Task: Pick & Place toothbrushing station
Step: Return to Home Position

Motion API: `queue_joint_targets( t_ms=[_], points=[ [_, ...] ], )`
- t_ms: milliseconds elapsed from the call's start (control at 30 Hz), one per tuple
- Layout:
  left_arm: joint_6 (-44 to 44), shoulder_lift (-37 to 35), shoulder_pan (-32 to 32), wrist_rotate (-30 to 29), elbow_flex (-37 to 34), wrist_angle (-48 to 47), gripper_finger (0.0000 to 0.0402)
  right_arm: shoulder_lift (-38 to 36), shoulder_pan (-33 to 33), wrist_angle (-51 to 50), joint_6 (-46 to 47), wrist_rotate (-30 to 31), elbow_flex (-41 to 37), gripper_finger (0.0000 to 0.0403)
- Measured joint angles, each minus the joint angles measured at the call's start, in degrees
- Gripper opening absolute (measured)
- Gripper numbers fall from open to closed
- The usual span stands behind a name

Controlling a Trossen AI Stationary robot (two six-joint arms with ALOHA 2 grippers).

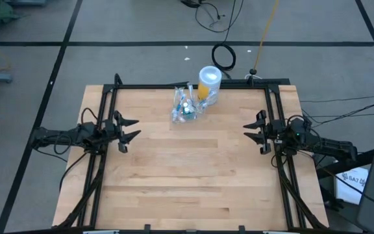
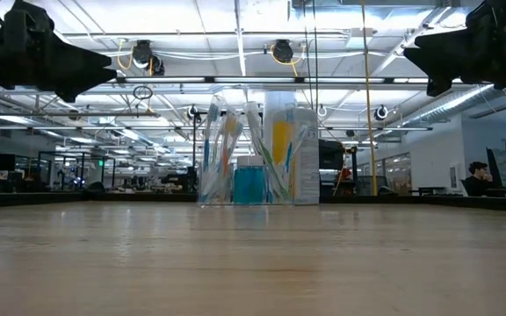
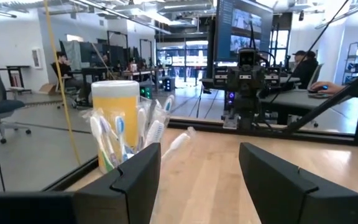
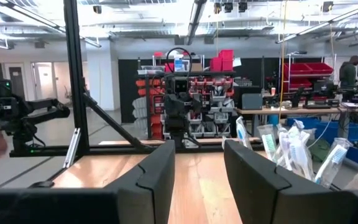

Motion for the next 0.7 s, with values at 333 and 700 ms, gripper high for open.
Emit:
queue_joint_targets(
  t_ms=[333,700],
  points=[
    [0.1,0.0,0.0,-0.3,0.0,0.4,0.0225,0.0,0.0,0.0,0.0,0.0,0.0,0.013],
    [0.1,0.0,0.0,-0.3,0.0,0.4,0.0225,0.0,0.0,0.0,0.0,0.0,0.0,0.013]
  ],
)
